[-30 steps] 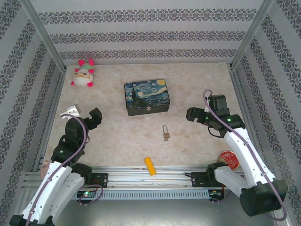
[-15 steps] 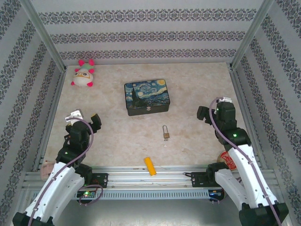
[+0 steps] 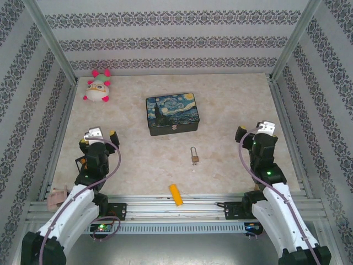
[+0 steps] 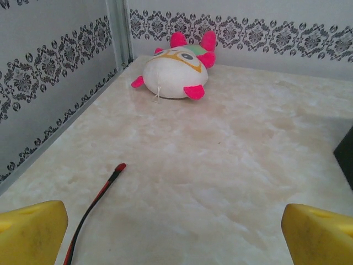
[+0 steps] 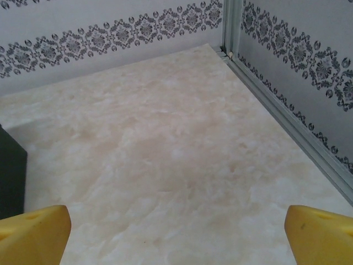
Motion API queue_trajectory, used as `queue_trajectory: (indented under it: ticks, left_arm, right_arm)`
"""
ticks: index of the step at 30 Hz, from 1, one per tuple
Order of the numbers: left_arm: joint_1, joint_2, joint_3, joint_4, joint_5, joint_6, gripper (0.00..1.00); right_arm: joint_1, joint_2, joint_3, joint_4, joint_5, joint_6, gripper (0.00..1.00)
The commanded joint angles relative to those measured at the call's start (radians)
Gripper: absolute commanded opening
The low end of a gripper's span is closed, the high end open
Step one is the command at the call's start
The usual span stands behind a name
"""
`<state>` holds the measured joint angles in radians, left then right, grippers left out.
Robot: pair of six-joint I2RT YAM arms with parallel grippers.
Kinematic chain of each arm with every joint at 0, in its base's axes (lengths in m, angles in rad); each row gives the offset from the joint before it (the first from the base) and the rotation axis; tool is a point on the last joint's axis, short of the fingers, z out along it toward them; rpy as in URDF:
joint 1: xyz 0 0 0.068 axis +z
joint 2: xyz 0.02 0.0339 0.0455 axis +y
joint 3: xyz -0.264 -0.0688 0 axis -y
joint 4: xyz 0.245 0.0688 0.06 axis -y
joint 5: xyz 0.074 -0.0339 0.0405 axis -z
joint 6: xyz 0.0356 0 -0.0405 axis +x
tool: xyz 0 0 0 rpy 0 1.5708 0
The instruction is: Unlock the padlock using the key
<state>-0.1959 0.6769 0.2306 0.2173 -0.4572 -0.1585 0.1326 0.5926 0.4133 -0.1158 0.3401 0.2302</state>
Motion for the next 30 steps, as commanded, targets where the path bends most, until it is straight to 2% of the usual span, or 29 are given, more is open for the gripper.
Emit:
queue_trajectory:
  ticks: [1, 5, 18, 30]
  left_arm:
    - [0.054, 0.088, -0.004, 0.205, 0.066, 0.057, 0.99]
    - [0.103, 0.221, 0.004, 0.291, 0.168, 0.053, 0.99]
    - [0.133, 0.490, 0.002, 0.560, 0.289, 0.106, 0.99]
    - [0.145, 0.746, -0.024, 0.914, 0.406, 0.186, 0.99]
  right_arm:
    - [-0.005, -0.006, -0.091, 0.275, 0.007, -0.088, 0.98]
    - [-0.007, 0.007, -0.177, 0.433, 0.013, -0.119, 0.98]
    - [-0.041, 0.136, -0.190, 0.552, -0.010, -0.144, 0.98]
    - [-0.086, 0.225, -0.221, 0.674, -0.060, -0.132, 0.98]
